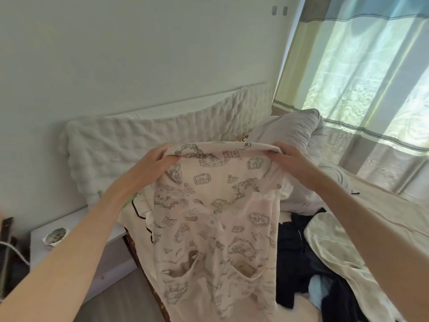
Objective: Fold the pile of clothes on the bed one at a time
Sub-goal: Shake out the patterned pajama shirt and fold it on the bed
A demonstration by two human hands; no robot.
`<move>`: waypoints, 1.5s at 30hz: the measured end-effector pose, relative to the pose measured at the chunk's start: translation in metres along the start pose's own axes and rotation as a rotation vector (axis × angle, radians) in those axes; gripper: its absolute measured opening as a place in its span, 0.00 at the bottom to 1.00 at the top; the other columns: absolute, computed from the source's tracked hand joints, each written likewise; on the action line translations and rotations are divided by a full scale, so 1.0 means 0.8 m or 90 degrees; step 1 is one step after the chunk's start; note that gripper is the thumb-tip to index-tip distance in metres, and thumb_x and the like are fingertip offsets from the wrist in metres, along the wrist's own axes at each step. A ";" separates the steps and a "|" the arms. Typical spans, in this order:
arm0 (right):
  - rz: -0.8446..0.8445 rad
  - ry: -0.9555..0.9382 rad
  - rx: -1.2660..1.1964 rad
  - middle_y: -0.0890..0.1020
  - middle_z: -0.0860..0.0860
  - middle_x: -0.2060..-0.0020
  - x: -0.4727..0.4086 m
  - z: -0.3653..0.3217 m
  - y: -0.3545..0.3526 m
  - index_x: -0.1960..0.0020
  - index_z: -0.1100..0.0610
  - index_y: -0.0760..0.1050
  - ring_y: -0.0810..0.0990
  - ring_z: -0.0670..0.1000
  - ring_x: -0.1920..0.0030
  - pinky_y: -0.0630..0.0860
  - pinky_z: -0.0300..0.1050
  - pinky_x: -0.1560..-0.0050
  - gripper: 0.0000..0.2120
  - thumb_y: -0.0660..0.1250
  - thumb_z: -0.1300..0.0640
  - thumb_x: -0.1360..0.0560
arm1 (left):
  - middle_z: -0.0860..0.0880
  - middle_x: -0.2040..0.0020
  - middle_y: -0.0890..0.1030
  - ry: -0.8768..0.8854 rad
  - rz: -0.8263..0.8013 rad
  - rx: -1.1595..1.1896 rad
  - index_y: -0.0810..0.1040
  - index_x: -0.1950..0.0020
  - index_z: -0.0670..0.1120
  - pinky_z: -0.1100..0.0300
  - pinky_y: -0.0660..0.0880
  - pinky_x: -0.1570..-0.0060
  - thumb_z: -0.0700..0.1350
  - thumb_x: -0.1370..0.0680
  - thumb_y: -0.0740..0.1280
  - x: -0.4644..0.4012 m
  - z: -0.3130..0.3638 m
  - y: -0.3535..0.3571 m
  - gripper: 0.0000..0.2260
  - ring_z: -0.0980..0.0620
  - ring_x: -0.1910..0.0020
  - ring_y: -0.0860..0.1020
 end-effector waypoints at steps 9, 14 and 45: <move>-0.019 -0.049 0.082 0.82 0.55 0.56 0.007 0.003 0.001 0.49 0.61 0.77 0.80 0.54 0.56 0.76 0.53 0.50 0.15 0.64 0.49 0.22 | 0.43 0.64 0.72 0.102 0.067 -0.169 0.70 0.58 0.36 0.57 0.63 0.65 0.45 0.25 0.69 -0.005 0.023 -0.012 0.14 0.50 0.66 0.68; -0.102 -0.026 0.083 0.84 0.50 0.61 0.006 0.003 -0.006 0.57 0.47 0.81 0.82 0.49 0.60 0.77 0.48 0.55 0.16 0.68 0.37 0.34 | 0.43 0.61 0.73 0.051 0.001 -0.145 0.74 0.52 0.36 0.54 0.65 0.61 0.65 0.36 0.69 -0.003 0.025 -0.015 0.31 0.49 0.63 0.71; 0.087 0.003 0.096 0.65 0.40 0.77 0.018 0.045 -0.011 0.69 0.51 0.61 0.63 0.40 0.77 0.62 0.37 0.74 0.20 0.59 0.46 0.21 | 0.53 0.76 0.68 0.142 0.137 -0.316 0.67 0.71 0.47 0.63 0.61 0.73 0.69 0.35 0.61 0.021 0.012 0.009 0.24 0.56 0.77 0.66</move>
Point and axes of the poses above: each hand's wrist, its own x-axis away from the middle knuckle, its own y-axis out of the palm, z = x × y, the point moved 3 cm from there along -x, towards the middle knuckle
